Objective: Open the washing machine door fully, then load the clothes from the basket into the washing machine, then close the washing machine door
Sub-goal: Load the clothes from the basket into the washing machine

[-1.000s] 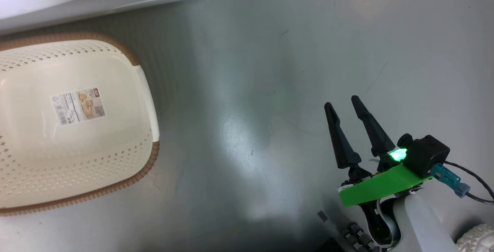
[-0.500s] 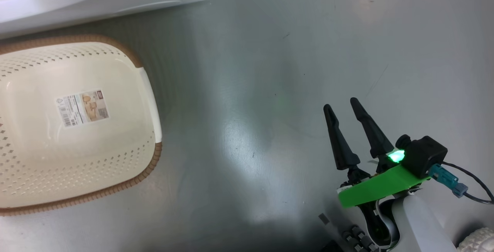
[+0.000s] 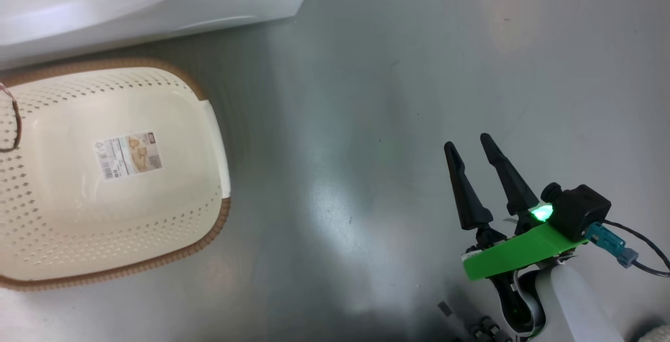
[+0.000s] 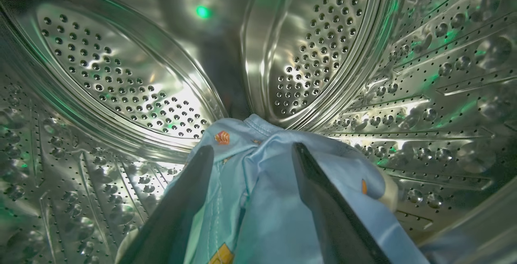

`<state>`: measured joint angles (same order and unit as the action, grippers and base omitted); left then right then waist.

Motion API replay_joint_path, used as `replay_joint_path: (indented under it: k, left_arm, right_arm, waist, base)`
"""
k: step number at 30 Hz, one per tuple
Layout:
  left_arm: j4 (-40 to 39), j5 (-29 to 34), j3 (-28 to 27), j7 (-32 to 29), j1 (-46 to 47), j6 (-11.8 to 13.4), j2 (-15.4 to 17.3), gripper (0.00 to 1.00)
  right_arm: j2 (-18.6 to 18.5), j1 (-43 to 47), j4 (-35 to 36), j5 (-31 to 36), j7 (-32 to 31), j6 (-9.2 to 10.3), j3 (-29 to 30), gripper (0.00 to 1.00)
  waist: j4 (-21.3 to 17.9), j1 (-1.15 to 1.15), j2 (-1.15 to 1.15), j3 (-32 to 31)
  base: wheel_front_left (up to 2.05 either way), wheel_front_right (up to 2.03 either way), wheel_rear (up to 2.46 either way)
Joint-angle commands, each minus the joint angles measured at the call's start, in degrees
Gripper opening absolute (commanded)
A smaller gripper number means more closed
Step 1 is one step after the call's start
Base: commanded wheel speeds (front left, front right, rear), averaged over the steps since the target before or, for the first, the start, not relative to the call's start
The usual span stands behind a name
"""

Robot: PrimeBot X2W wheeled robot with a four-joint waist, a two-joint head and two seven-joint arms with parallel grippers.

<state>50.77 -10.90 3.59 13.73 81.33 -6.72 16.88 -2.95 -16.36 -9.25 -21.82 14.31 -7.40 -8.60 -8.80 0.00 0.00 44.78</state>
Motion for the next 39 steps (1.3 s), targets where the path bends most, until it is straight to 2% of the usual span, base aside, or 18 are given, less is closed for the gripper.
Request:
replay_joint_path:
  k: [1, 15, 29, 39]
  left_arm:
    - [-0.9, -0.7, -0.2, 0.4, 0.0, 0.5, 2.4, 1.00]
    - [-6.0, -3.1, -0.7, 1.2, -7.2, 0.0, -0.1, 1.00]
    - [-19.4, -4.3, -3.2, 1.3, -21.1, 0.1, -2.1, 1.00]
    - [-30.1, -4.6, -5.7, 1.3, -33.3, 1.2, -4.1, 1.00]
  right_arm:
    - [0.1, 1.8, 0.8, -0.1, 0.7, -0.09, -1.1, 1.00]
    - [0.1, 0.6, -0.2, 0.5, 0.7, -0.09, 0.7, 1.00]
    - [0.1, 0.4, -0.8, 0.9, 0.7, -0.09, 1.9, 1.00]
    - [0.1, 0.7, -0.8, 1.0, 0.7, -0.09, 2.1, 1.00]
  waist:
    - [0.6, 0.00, 0.00, -0.7]
    - [3.8, 0.00, 0.00, -3.9]
    - [5.8, 0.00, 0.00, -6.5]
    - [6.4, 0.00, 0.00, -7.1]
  base:
    - [0.00, 0.00, 0.00]
    - [0.00, 0.00, 0.00]
    - [0.00, 0.00, 0.00]
    - [0.00, 0.00, 0.00]
